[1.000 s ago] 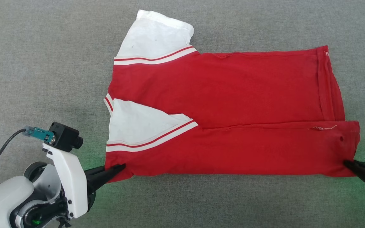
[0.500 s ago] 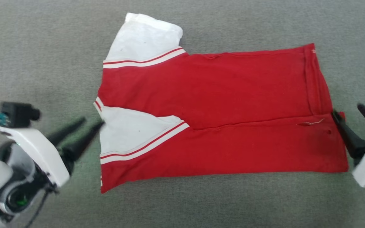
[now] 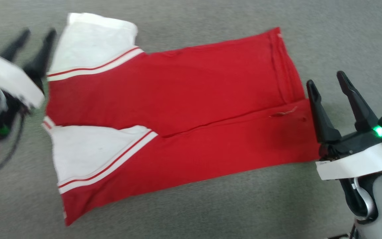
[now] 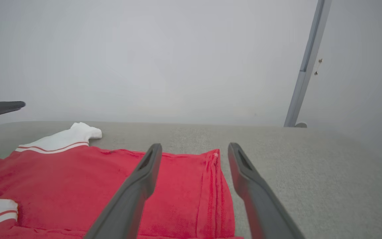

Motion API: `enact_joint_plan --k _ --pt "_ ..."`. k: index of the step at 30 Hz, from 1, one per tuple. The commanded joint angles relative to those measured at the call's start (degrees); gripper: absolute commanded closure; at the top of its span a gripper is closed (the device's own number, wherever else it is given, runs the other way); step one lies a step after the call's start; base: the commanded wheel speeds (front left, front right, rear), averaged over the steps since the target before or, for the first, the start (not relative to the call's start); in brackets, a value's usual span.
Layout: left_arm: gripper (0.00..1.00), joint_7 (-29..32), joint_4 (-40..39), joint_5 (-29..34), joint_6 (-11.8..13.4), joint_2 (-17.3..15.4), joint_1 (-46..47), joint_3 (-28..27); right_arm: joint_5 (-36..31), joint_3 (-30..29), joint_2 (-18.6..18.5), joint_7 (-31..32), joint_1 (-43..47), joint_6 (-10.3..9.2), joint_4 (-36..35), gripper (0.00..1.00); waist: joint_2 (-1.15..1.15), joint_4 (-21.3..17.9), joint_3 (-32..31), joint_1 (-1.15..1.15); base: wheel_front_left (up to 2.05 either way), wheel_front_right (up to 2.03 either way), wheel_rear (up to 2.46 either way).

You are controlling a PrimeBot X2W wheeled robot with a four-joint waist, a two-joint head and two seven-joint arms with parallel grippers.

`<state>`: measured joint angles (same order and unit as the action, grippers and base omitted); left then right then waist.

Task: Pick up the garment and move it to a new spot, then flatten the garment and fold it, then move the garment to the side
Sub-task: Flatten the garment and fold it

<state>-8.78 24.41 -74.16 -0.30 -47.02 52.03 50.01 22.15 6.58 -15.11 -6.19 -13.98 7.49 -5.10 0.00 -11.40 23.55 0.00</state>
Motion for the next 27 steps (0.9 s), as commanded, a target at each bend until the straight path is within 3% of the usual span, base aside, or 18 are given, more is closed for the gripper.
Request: enact_joint_plan --k 1,5,12,17,23,24,25,26,27 --pt "0.00 0.54 1.08 0.63 -0.35 -0.04 1.80 -0.16 -0.32 0.28 0.30 -0.82 -0.84 0.00 0.20 0.00 0.00 -2.64 1.88 0.00 0.00 0.00 0.00" --pt "0.00 5.00 8.67 3.41 -1.88 1.58 9.99 0.96 -0.18 1.29 1.57 -3.50 -1.88 0.00 1.74 0.00 0.00 -6.01 3.16 0.00 0.00 0.00 0.00" --pt "0.00 24.85 22.38 4.38 -3.96 2.42 19.22 5.74 2.17 2.78 2.76 -4.84 -1.82 0.00 5.65 0.00 0.00 -10.60 4.42 0.00 0.00 0.00 0.00" --pt "0.00 39.19 27.46 2.76 -4.59 2.05 21.61 8.10 3.39 3.78 2.62 -5.14 -1.55 0.00 6.56 0.00 0.00 -11.85 5.21 0.00 0.00 0.00 0.00" --pt "0.00 47.70 28.17 0.82 -6.02 3.34 22.61 9.32 4.27 5.45 1.85 -4.14 -2.57 0.00 6.54 0.00 0.00 -12.05 6.63 0.00 0.00 0.00 0.00" --pt "0.51 49.03 27.94 0.28 -6.37 3.85 22.41 9.42 4.19 5.89 1.55 -3.75 -2.99 0.00 6.61 0.00 0.00 -11.96 6.72 0.00 0.00 0.00 0.00" --pt "0.67 49.87 27.43 0.27 -6.58 4.38 22.47 9.65 4.06 6.18 1.11 -3.17 -3.46 0.00 6.66 0.00 0.00 -11.74 6.86 0.00 0.00 0.00 0.00" --pt "1.00 50.18 27.26 -0.05 -6.65 4.71 22.57 9.66 3.97 6.55 0.71 -2.39 -3.93 0.00 6.75 0.00 0.00 -11.55 6.97 0.00 0.00 0.00 0.00" --pt "1.00 50.36 27.11 -0.06 -6.74 4.96 22.77 9.73 3.76 7.05 0.16 -1.49 -4.65 -0.01 6.82 0.00 0.00 -11.29 7.08 0.00 0.00 0.00 0.00"
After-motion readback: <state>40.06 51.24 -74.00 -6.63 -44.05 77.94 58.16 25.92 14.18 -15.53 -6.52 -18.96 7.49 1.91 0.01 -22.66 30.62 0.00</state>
